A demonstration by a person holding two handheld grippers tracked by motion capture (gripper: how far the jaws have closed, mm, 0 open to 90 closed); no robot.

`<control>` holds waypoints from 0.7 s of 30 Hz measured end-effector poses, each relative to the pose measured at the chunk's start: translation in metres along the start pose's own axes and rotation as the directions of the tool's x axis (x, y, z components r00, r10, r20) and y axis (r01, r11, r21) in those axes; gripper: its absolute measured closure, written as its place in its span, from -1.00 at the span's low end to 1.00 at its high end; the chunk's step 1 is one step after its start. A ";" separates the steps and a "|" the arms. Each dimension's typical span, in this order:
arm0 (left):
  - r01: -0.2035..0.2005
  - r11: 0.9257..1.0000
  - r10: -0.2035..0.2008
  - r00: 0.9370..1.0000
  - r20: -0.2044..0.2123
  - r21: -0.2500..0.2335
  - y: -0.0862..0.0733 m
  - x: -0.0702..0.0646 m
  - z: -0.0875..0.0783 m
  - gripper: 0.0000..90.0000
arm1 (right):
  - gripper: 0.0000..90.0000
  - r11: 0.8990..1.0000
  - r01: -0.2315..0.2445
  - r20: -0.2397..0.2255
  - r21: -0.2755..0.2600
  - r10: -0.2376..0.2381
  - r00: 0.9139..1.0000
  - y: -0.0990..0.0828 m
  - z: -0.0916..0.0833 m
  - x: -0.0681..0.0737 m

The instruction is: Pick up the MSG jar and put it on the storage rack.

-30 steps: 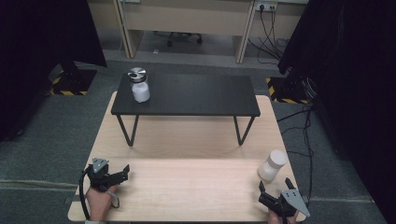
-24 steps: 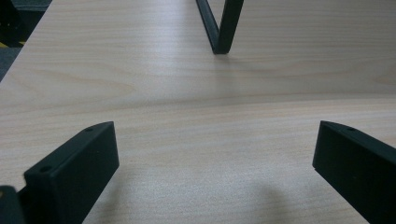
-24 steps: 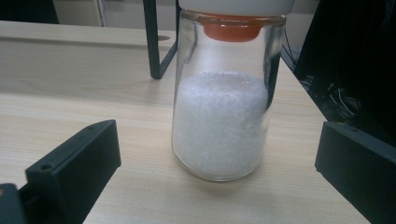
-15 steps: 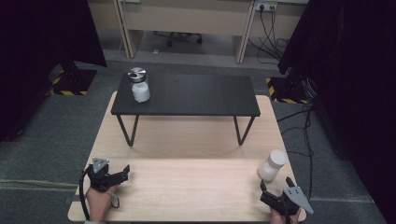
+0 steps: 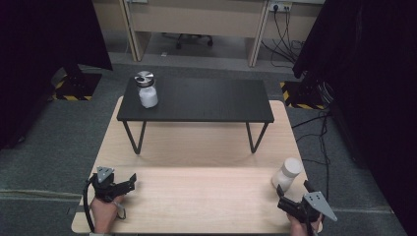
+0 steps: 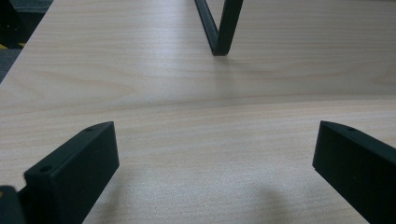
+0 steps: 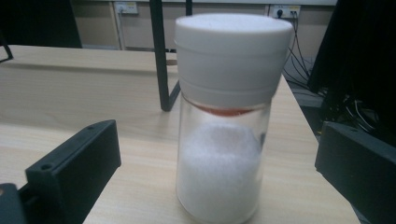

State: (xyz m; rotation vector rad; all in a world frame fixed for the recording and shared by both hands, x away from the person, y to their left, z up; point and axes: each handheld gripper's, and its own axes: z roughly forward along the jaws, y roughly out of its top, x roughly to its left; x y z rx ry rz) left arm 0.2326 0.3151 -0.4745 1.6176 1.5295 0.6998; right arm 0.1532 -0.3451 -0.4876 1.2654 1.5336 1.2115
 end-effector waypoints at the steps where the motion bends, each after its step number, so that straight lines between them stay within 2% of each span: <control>1: 0.001 1.000 -0.001 1.000 0.000 -0.001 0.000 0.000 0.000 -1.00 | -0.99 1.000 0.000 -0.003 -0.002 0.000 1.000 0.001 0.001 0.000; 8: 0.006 1.000 -0.006 1.000 0.000 -0.001 0.000 0.001 0.000 -1.00 | -0.99 1.000 0.001 -0.011 -0.029 -0.001 1.000 0.007 0.006 0.000; 13: 0.007 1.000 -0.007 1.000 0.000 0.001 0.000 0.001 0.000 -1.00 | -0.99 0.999 -0.019 -0.020 -0.038 0.018 1.000 0.011 0.010 -0.001; 21: 0.008 1.000 -0.008 1.000 -0.002 0.003 0.000 0.001 0.000 -1.00 | -0.93 0.998 -0.032 -0.001 -0.051 0.032 0.999 0.015 0.018 0.000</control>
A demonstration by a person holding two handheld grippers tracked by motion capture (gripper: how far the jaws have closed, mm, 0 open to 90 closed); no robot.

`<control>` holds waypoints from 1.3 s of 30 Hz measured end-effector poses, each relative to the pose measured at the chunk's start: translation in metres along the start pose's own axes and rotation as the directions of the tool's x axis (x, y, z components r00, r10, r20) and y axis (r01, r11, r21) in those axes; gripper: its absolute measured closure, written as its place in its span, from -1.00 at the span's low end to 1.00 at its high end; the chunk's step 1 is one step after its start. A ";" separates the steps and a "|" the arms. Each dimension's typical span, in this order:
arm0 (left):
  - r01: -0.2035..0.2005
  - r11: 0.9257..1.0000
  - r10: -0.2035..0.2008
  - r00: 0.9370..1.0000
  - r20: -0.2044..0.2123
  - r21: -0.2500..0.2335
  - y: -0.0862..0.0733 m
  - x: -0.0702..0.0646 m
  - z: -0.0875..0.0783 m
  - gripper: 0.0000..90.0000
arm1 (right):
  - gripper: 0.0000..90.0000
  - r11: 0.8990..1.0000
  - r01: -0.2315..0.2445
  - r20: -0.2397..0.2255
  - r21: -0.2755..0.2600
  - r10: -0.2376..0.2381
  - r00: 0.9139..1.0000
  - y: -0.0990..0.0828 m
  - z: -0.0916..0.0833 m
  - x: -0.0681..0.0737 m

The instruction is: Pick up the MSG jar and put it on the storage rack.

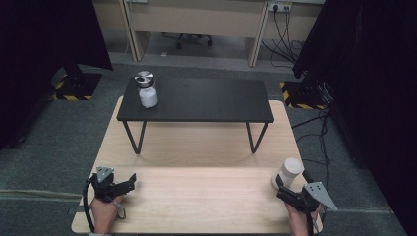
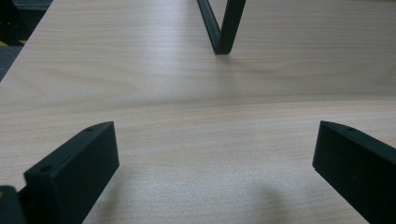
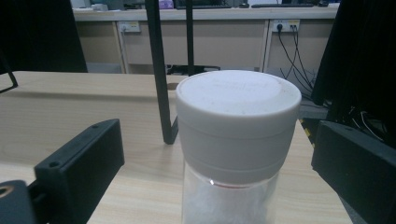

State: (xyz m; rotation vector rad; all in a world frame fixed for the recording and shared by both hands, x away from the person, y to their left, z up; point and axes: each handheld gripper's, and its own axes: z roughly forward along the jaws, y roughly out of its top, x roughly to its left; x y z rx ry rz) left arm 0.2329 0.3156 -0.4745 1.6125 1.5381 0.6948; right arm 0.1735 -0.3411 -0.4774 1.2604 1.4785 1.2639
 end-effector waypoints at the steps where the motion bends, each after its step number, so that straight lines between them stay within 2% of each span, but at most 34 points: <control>1: 0.001 1.000 -0.001 1.000 0.000 0.001 0.000 0.000 0.000 -1.00 | -0.91 1.000 -0.006 0.003 0.003 0.006 1.000 0.001 0.001 0.000; 12: 0.003 1.000 -0.003 1.000 -0.002 0.004 0.000 0.000 0.000 -1.00 | -0.72 1.000 -0.004 0.044 0.028 0.002 0.999 0.008 0.014 0.003; 17: 0.001 1.000 -0.001 1.000 -0.004 0.006 0.001 -0.001 0.001 -1.00 | -0.59 0.999 -0.017 0.036 0.039 0.016 0.999 0.009 0.016 0.000; 28: -0.002 1.000 0.002 1.000 -0.006 0.010 0.001 -0.001 0.001 -1.00 | -0.45 0.998 -0.046 0.032 0.039 0.045 0.998 0.009 0.017 -0.004; 32: -0.002 1.000 0.002 1.000 -0.007 0.011 0.002 -0.001 0.001 -1.00 | -0.26 0.998 -0.044 0.019 0.038 0.043 0.999 0.009 0.016 -0.004; 39: -0.008 1.000 0.008 1.000 -0.007 0.016 0.002 -0.002 0.001 -1.00 | -0.25 0.999 -0.043 0.025 0.033 0.042 0.999 0.008 0.016 -0.002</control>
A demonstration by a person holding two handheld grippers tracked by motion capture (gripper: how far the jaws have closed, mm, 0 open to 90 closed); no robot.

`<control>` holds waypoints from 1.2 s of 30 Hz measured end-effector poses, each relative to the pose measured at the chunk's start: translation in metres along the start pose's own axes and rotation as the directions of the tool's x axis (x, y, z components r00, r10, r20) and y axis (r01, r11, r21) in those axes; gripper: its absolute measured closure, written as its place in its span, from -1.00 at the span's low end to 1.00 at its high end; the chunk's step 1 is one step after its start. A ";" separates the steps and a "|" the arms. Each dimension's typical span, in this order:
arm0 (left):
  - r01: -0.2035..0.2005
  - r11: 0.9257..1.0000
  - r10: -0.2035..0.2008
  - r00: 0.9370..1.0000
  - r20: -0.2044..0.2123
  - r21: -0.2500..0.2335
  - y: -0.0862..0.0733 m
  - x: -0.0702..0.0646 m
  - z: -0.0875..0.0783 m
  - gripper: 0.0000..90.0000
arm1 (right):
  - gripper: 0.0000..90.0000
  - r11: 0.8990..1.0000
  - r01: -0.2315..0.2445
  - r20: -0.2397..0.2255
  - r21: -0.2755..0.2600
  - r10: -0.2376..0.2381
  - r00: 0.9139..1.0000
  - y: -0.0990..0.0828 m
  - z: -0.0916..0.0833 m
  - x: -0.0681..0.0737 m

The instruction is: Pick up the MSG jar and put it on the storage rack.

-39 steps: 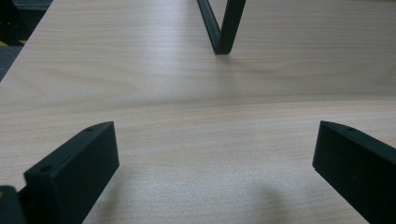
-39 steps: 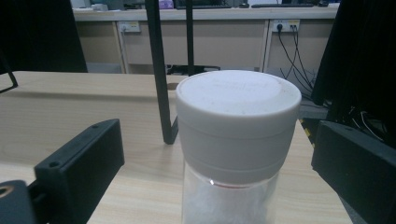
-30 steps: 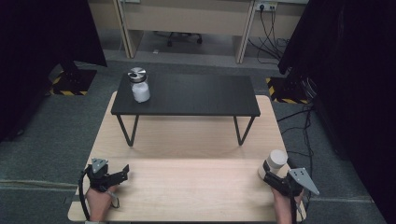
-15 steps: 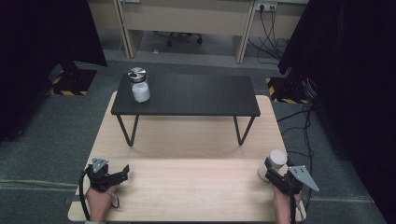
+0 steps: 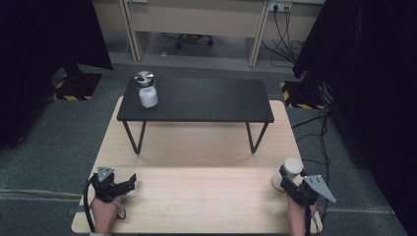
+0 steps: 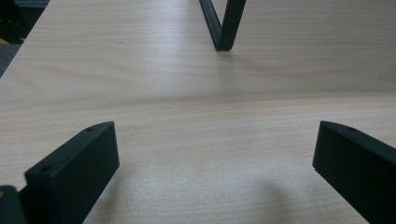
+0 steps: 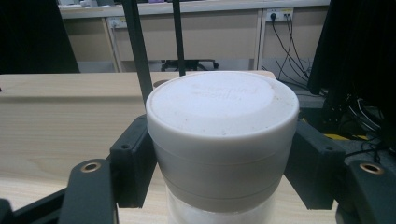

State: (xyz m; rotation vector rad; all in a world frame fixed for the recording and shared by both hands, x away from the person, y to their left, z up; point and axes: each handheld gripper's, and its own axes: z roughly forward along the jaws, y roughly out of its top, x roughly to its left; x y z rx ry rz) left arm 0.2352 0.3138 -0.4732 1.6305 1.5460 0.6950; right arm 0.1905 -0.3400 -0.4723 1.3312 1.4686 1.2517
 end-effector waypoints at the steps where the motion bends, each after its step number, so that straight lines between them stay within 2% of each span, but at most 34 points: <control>1: 0.000 1.000 0.000 1.000 0.000 0.000 0.000 0.000 0.000 -1.00 | -0.25 1.000 0.001 0.000 0.001 -0.001 1.000 0.000 0.000 0.000; 12: -0.005 1.000 0.005 1.000 -0.001 0.001 0.000 -0.001 0.000 -1.00 | -0.25 1.000 0.002 0.006 0.008 -0.002 1.000 0.003 -0.001 0.002; 19: -0.003 1.000 0.003 1.000 -0.001 -0.001 0.000 -0.001 0.000 -1.00 | -0.25 1.000 -0.001 -0.007 0.009 0.001 1.000 0.006 -0.001 0.003; 36: -0.008 1.000 0.008 1.000 -0.001 -0.001 -0.001 -0.001 -0.001 -1.00 | -0.25 1.000 0.005 -0.048 0.009 -0.005 0.999 0.036 0.001 0.010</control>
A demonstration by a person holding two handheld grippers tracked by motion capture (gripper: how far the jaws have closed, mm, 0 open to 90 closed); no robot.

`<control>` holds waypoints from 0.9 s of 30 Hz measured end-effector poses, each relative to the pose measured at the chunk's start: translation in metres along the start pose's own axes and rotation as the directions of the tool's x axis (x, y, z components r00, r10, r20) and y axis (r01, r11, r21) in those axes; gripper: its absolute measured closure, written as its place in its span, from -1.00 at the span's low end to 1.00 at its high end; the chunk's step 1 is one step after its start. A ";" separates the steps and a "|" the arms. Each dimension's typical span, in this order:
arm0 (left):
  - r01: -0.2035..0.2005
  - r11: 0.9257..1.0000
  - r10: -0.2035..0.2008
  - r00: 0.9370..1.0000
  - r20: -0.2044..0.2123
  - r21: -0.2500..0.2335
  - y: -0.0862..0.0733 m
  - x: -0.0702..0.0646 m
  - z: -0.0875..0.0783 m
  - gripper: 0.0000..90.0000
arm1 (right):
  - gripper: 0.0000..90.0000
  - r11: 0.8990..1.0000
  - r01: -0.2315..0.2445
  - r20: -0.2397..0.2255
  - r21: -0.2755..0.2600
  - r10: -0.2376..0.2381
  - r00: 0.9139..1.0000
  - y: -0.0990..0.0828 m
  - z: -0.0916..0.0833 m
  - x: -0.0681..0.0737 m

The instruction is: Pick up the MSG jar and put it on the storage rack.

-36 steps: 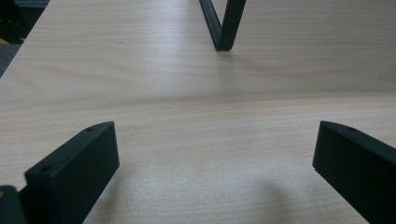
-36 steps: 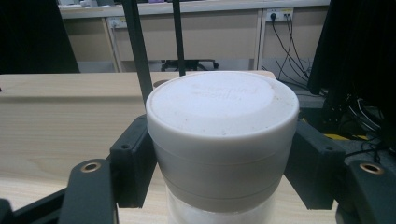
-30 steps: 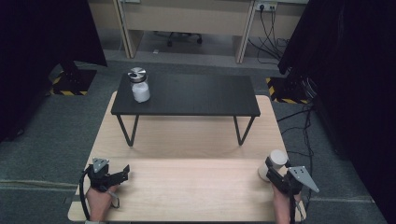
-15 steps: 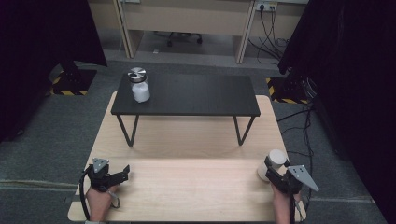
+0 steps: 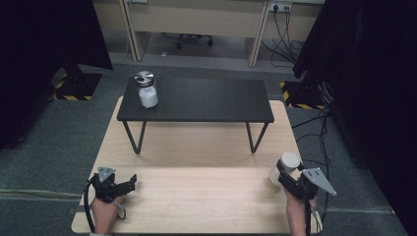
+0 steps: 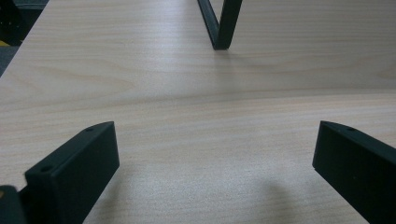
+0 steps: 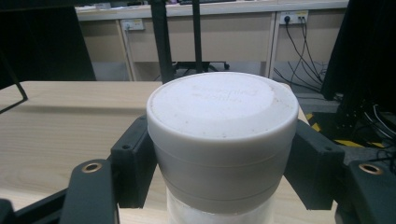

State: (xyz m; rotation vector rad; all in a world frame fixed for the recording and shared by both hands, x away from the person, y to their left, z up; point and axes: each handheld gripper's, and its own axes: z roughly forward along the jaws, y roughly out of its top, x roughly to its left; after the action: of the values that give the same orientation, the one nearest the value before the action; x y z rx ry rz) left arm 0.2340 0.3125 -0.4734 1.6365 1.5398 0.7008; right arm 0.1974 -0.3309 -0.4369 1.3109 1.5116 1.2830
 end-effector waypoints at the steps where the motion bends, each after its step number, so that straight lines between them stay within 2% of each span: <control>1: 0.001 1.000 -0.001 1.000 0.000 0.000 0.000 0.000 0.000 -1.00 | -0.25 1.000 0.000 -0.004 -0.001 0.000 1.000 0.002 0.000 0.001; 27: 0.006 1.000 -0.006 1.000 0.001 -0.002 0.000 0.001 0.000 -1.00 | -0.24 1.000 0.016 -0.097 -0.015 -0.018 0.995 0.052 0.010 0.014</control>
State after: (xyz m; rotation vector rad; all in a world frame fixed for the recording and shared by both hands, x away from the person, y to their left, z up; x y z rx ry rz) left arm 0.2336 0.3136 -0.4737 1.6296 1.5430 0.6979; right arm 0.2160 -0.3169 -0.3870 1.2393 1.5743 1.3620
